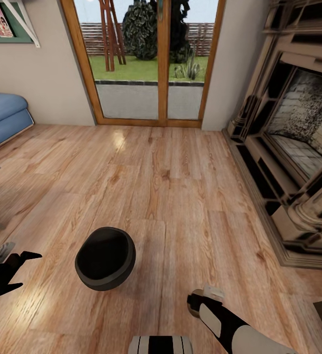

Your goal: Place each of the two pumpkins and all three candles from the living room inside a cabinet in the living room (use any cabinet), then make sure every cabinet is closed, and position the cauldron so it is next to a table in the living room.

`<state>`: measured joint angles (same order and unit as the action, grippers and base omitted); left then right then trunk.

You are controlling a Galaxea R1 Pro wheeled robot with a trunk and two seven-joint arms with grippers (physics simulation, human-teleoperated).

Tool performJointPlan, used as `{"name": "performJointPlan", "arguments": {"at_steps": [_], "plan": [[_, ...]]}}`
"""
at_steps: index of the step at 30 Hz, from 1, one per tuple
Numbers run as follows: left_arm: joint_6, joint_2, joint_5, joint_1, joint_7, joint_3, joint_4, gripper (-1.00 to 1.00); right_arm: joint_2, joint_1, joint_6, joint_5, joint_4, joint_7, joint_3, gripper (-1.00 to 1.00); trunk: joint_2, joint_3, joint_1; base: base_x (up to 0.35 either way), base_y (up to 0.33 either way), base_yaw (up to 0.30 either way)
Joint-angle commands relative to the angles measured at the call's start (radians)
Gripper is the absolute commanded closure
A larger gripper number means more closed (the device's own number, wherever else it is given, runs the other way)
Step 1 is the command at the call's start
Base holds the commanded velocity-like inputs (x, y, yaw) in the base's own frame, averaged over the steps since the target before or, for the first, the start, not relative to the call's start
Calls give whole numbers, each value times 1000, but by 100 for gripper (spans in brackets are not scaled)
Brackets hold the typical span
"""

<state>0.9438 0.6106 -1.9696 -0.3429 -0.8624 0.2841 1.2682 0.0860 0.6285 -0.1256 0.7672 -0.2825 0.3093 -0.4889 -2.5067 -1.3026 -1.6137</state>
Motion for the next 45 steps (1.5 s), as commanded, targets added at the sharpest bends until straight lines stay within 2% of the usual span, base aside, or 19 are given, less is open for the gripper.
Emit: {"name": "performJointPlan", "arguments": {"at_steps": [1, 4, 8, 18, 23, 26, 35, 38, 42, 45], "plan": [[2, 0, -9, -1, -10, 1, 0, -100, -2, 0, -2, 5, -2, 4, -8, -100, 0, -1, 0, 0, 0, 0], [2, 0, -9, -1, -10, 1, 0, -100, -3, 0, 2, 6, -1, 0, -8, -100, 0, -1, 0, 0, 0, 0], [2, 0, -9, -1, -10, 1, 0, -100, -3, 0, 4, 6, -1, -2, -8, -100, -1, -16, -2, 0, 0, 0], [3, 0, -9, -1, -10, 1, 0, -100, -5, 0, 16, 7, -1, -2, -8, -100, -1, -16, -2, 0, 0, 0], [2, 0, -9, -1, -10, 1, 0, -100, -6, 0, 19, 7, -1, -2, -8, -100, -2, -36, -4, 0, 0, 0], [2, 0, -9, -1, -10, 1, 0, -100, -6, 0, 25, 7, -1, -2, -8, -100, -2, -36, -4, 0, 0, 0], [2, 0, -9, -1, -10, 1, 0, -100, -6, 0, 35, 8, 0, -2, -8, -100, -4, -59, -7, 0, 0, 0], [2, 0, -9, -1, -10, 1, 0, -100, -6, 0, 35, 8, 0, -2, -8, -100, -4, -59, -7, 0, 0, 0], [2, 0, -9, -1, -9, 1, 0, -100, -5, 0, 35, 8, 0, -2, -8, -100, -5, -74, -8, 0, 0, 0], [3, 0, -9, -1, -9, 1, 0, -100, -4, 0, 35, 8, 0, -2, -8, -100, -5, -74, -8, 0, 0, 0]]}}
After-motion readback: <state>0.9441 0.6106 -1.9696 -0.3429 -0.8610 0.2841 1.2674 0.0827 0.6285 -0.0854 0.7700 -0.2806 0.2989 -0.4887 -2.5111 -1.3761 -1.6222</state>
